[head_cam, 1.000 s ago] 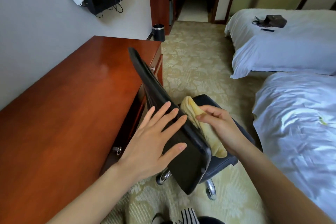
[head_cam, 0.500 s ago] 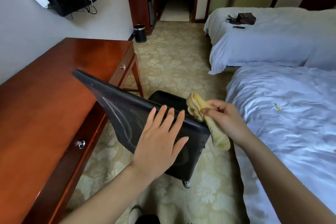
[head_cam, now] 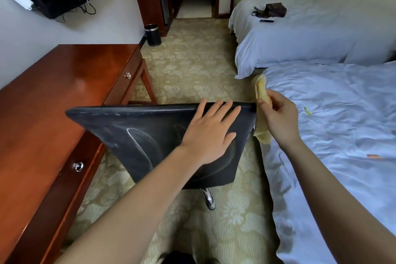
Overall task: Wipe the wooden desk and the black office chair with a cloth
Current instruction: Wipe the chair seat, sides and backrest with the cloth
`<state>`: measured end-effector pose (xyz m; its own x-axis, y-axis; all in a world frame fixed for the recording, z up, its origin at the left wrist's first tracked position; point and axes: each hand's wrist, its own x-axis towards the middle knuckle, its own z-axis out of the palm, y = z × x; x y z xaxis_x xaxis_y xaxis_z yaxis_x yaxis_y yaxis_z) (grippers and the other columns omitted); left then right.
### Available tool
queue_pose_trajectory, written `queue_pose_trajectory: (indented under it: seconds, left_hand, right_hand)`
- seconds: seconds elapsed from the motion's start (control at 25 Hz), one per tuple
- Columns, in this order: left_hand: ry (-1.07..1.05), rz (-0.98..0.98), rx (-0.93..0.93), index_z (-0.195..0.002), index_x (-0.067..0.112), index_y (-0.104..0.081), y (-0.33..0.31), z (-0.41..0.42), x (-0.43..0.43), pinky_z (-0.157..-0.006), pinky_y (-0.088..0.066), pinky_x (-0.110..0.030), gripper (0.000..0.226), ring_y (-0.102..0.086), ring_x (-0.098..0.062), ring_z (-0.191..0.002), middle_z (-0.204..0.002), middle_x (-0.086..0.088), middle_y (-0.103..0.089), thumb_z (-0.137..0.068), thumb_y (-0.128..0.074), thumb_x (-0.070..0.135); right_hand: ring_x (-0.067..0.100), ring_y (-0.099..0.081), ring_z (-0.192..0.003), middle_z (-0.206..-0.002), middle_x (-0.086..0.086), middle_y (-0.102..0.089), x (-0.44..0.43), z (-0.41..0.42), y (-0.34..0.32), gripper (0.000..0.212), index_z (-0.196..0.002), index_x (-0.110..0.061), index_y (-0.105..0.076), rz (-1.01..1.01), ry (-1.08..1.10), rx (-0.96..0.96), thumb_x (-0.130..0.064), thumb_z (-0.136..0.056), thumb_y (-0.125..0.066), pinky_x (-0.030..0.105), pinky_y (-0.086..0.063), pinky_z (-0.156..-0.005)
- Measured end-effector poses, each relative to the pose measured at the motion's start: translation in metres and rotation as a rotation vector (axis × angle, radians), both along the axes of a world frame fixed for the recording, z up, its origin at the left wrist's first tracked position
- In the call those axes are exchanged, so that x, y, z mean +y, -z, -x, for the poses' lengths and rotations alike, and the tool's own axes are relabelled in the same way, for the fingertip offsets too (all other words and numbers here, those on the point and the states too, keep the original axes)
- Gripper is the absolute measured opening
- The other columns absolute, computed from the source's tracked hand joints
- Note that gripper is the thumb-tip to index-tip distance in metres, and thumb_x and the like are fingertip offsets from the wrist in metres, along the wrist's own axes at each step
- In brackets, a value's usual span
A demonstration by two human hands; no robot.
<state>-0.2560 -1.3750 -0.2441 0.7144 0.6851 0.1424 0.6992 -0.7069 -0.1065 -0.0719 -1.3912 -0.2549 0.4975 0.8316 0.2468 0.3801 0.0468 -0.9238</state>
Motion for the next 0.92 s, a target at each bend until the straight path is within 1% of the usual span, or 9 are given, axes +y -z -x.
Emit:
queue_pose_trajectory:
  seconds: [0.12, 0.28, 0.36, 0.48, 0.56, 0.6, 0.76, 0.84, 0.92]
  left_hand:
    - [0.011, 0.027, 0.018, -0.151, 0.032, 0.001, -0.007, 0.007, 0.013, -0.112, 0.014, -0.050, 0.061, 0.010, -0.018, -0.146, -0.160, 0.007, 0.006, -0.100, -0.027, 0.048]
    - [-0.129, 0.025, 0.053, -0.150, 0.036, 0.004, -0.012, 0.051, 0.025, -0.113, 0.012, -0.055, 0.060, 0.012, -0.019, -0.146, -0.159, 0.008, 0.009, -0.098, -0.020, 0.052]
    - [-0.196, 0.036, 0.073, -0.149, 0.037, 0.007, -0.013, 0.077, 0.027, -0.112, 0.012, -0.056, 0.060, 0.013, -0.019, -0.146, -0.159, 0.009, 0.011, -0.097, -0.017, 0.053]
    - [-0.283, 0.040, 0.074, -0.149, 0.035, 0.009, -0.013, 0.113, 0.023, -0.112, 0.012, -0.056, 0.062, 0.013, -0.017, -0.146, -0.159, 0.011, 0.011, -0.093, -0.009, 0.055]
    - [-0.351, 0.059, 0.050, -0.150, 0.034, 0.008, -0.011, 0.137, 0.018, -0.112, 0.012, -0.056, 0.066, 0.011, -0.016, -0.146, -0.159, 0.012, 0.010, -0.090, -0.005, 0.057]
    - [-0.389, 0.079, 0.040, -0.150, 0.034, 0.007, -0.010, 0.149, 0.015, -0.111, 0.012, -0.056, 0.066, 0.011, -0.016, -0.146, -0.159, 0.012, 0.010, -0.090, -0.005, 0.058]
    - [-0.495, 0.185, -0.009, -0.147, 0.038, 0.015, -0.003, 0.186, 0.004, -0.113, 0.012, -0.051, 0.062, 0.012, -0.018, -0.146, -0.159, 0.008, 0.012, -0.095, -0.014, 0.055]
    - [-0.453, 0.287, -0.131, -0.146, 0.041, 0.015, -0.002, 0.193, 0.000, -0.115, 0.009, -0.043, 0.064, 0.012, -0.019, -0.146, -0.159, 0.005, 0.013, -0.098, -0.026, 0.049]
    - [-0.400, 0.364, -0.243, -0.146, 0.043, 0.012, 0.001, 0.198, -0.002, -0.116, 0.004, -0.037, 0.068, 0.013, -0.019, -0.146, -0.158, 0.007, 0.015, -0.099, -0.037, 0.041]
  right_hand:
    - [0.014, -0.058, -0.101, -0.114, 0.008, -0.067, 0.001, -0.006, 0.004, 0.032, -0.120, -0.008, -0.063, -0.001, 0.113, 0.037, -0.012, -0.089, -0.058, 0.033, -0.044, -0.097]
    - [0.009, -0.051, -0.089, -0.097, 0.000, -0.062, 0.008, 0.001, 0.003, 0.032, -0.121, -0.010, -0.062, -0.034, 0.161, 0.060, -0.013, -0.090, -0.055, 0.028, -0.043, -0.088]
    - [0.009, -0.051, -0.090, -0.098, 0.001, -0.063, 0.013, 0.012, 0.004, 0.032, -0.123, -0.011, -0.061, -0.057, 0.157, 0.056, -0.014, -0.092, -0.054, 0.026, -0.042, -0.087]
    - [0.013, -0.055, -0.109, -0.122, 0.004, -0.063, 0.018, 0.036, 0.005, 0.036, -0.131, -0.013, -0.055, -0.058, 0.144, 0.043, -0.014, -0.095, -0.049, 0.024, -0.040, -0.097]
    - [0.018, -0.049, -0.123, -0.134, 0.004, -0.056, 0.021, 0.053, 0.004, 0.039, -0.136, -0.014, -0.050, -0.041, 0.145, 0.038, -0.015, -0.097, -0.046, 0.028, -0.035, -0.104]
    - [0.019, -0.046, -0.127, -0.137, 0.004, -0.053, 0.023, 0.061, 0.003, 0.040, -0.138, -0.015, -0.048, -0.031, 0.161, 0.042, -0.016, -0.098, -0.044, 0.026, -0.032, -0.106]
    - [0.016, -0.036, -0.136, -0.146, 0.000, -0.041, 0.026, 0.106, 0.001, 0.041, -0.142, -0.017, -0.041, -0.049, 0.223, 0.092, -0.014, -0.100, -0.041, 0.008, -0.020, -0.101]
    - [0.015, -0.026, -0.141, -0.150, 0.001, -0.034, 0.025, 0.132, 0.001, 0.042, -0.143, -0.015, -0.039, -0.072, 0.200, 0.094, -0.010, -0.100, -0.039, 0.011, -0.017, -0.107]
    - [0.015, -0.020, -0.143, -0.152, 0.006, -0.031, 0.022, 0.158, 0.002, 0.042, -0.142, -0.011, -0.039, -0.102, 0.168, 0.020, -0.005, -0.100, -0.039, 0.015, -0.016, -0.112]
